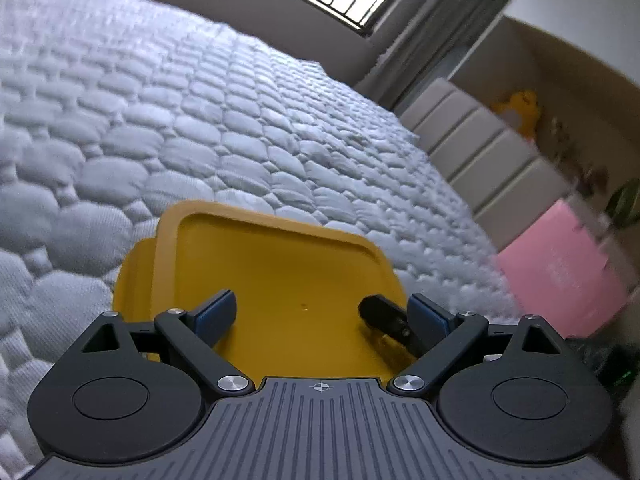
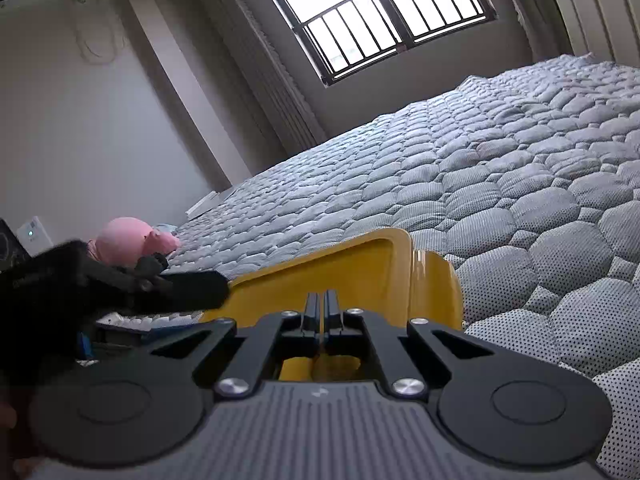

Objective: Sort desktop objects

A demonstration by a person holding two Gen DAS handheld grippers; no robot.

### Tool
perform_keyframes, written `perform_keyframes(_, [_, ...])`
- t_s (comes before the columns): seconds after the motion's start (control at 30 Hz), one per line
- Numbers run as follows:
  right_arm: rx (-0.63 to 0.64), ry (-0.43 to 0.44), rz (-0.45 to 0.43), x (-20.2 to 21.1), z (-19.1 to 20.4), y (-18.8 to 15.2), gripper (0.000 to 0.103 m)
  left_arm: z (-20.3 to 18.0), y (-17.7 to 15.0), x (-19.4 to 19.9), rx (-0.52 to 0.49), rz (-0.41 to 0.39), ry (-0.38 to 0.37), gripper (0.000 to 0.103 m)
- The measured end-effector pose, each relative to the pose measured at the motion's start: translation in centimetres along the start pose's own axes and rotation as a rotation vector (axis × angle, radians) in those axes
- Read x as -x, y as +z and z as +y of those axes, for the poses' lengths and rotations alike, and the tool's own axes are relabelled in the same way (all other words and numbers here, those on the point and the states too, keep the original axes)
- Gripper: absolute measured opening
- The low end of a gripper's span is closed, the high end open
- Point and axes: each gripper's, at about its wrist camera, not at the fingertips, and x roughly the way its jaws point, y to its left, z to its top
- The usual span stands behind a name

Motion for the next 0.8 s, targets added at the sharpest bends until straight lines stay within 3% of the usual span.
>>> perform_keyframes(0.1, [0.004,-0.001,-0.007,0.04,0.04,-0.14,0.000,-0.36,-0.26,0.02,-0.033,-0.008,0.010,0.096])
perform_keyframes(0.4, [0.014,-0.015,-0.024,0.12,0.40,-0.53,0.000,0.56,-0.05,0.16,-0.010,0.000,-0.036,0.096])
perform_keyframes(0.8, [0.011,-0.029,-0.017,0.10,0.60,-0.36,0.000,0.38,0.56,-0.23,-0.005,0.002,-0.026,0.096])
